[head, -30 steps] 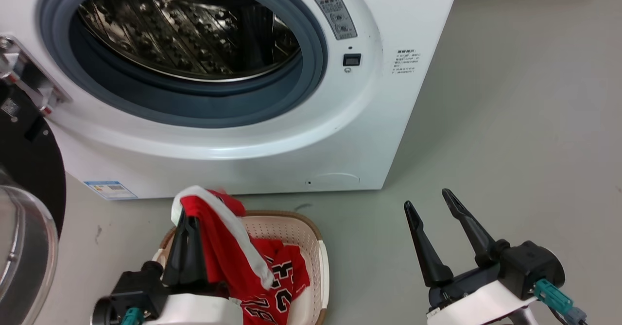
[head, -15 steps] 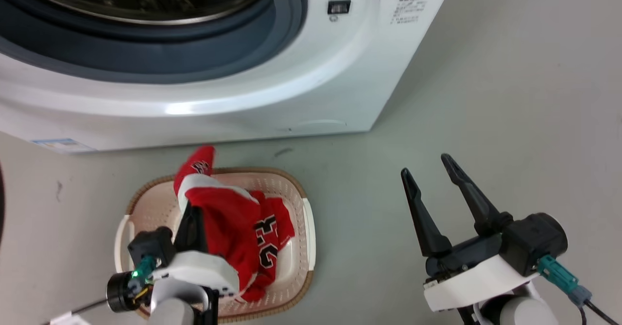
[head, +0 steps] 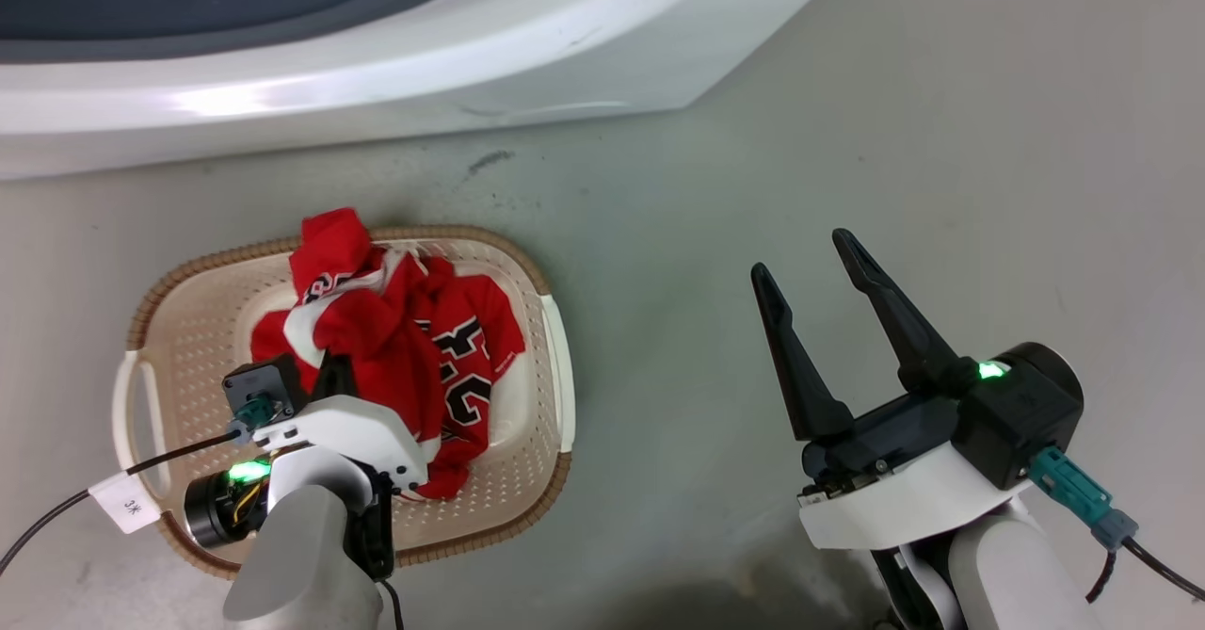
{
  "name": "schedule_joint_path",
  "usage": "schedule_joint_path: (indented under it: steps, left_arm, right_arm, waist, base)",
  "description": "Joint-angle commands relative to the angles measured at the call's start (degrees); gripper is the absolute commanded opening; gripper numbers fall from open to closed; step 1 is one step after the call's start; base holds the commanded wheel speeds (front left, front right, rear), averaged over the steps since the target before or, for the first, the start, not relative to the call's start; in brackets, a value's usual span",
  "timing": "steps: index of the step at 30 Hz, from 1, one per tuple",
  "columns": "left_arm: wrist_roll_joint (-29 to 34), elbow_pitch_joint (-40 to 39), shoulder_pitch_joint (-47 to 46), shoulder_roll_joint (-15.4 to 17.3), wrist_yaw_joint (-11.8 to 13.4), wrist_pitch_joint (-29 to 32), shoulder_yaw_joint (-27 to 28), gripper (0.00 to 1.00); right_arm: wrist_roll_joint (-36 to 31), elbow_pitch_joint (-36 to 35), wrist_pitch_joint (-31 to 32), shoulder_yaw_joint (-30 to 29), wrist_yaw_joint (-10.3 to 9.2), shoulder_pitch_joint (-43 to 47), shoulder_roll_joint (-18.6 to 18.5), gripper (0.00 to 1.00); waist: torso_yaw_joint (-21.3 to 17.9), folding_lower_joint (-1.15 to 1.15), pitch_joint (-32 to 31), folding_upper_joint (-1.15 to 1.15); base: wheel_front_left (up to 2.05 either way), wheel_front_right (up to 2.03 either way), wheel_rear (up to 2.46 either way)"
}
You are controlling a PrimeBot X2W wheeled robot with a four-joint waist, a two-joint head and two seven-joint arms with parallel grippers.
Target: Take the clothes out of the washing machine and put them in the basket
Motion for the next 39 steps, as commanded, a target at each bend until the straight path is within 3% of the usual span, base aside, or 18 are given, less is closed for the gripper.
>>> schedule_joint_path:
  steps: [1,10,11,12,13,18,25,39]
  left_arm:
    - [-0.41,1.79,-1.11,0.45,-0.30,-0.14,0.71,0.00]
    - [-1.61,14.76,-4.25,1.01,-0.68,-0.14,3.72,0.00]
    - [-1.82,15.90,-4.36,0.96,-0.79,-0.14,3.88,0.12]
    - [-2.03,16.92,-4.38,0.90,-1.00,-0.15,3.97,0.47]
    - [-2.24,17.83,-4.29,0.83,-1.14,-0.15,4.12,1.00]
    - [-3.26,19.84,-1.11,0.47,-1.80,-0.14,5.19,1.00]
    - [-2.85,16.46,4.96,-0.08,-3.19,-0.14,5.35,1.00]
    - [-1.29,-8.99,17.36,-0.37,-3.83,-0.15,2.73,1.00]
  right_arm:
    - [0.18,0.23,-0.44,0.26,-0.02,-1.13,0.05,1.00]
    - [0.57,2.57,-1.54,0.53,-0.02,-2.31,0.05,1.00]
    - [0.50,2.84,-1.68,0.43,-0.02,-2.28,0.05,1.00]
    - [0.39,3.04,-1.72,0.36,-0.02,-2.22,0.05,1.00]
    - [0.35,3.36,-1.77,0.23,-0.02,-2.10,0.04,1.00]
    - [-0.12,5.10,-1.74,-0.69,-0.03,-0.25,0.04,1.00]
    - [-0.68,6.89,-1.18,-2.94,-0.02,2.90,0.03,1.00]
    - [-3.20,4.71,2.42,-9.15,-0.02,10.55,0.03,1.00]
  waist:
    - [-1.01,-0.01,2.10,0.00]
    - [-1.58,-0.01,1.38,0.00]
    - [-1.47,-0.01,0.78,0.00]
    - [-1.36,-0.01,0.11,0.00]
    - [-1.20,-0.01,-0.69,0.00]
    - [-0.11,-0.01,-7.22,0.00]
    - [1.43,-0.01,-17.65,0.00]
    - [4.86,-0.01,-32.05,0.00]
  base:
    - [0.00,0.00,0.00]
    - [0.00,0.00,0.00]
    - [0.00,0.00,0.00]
    - [0.00,0.00,0.00]
    - [0.00,0.00,0.00]
    - [0.00,0.00,0.00]
    - [0.00,0.00,0.00]
    - [0.00,0.00,0.00]
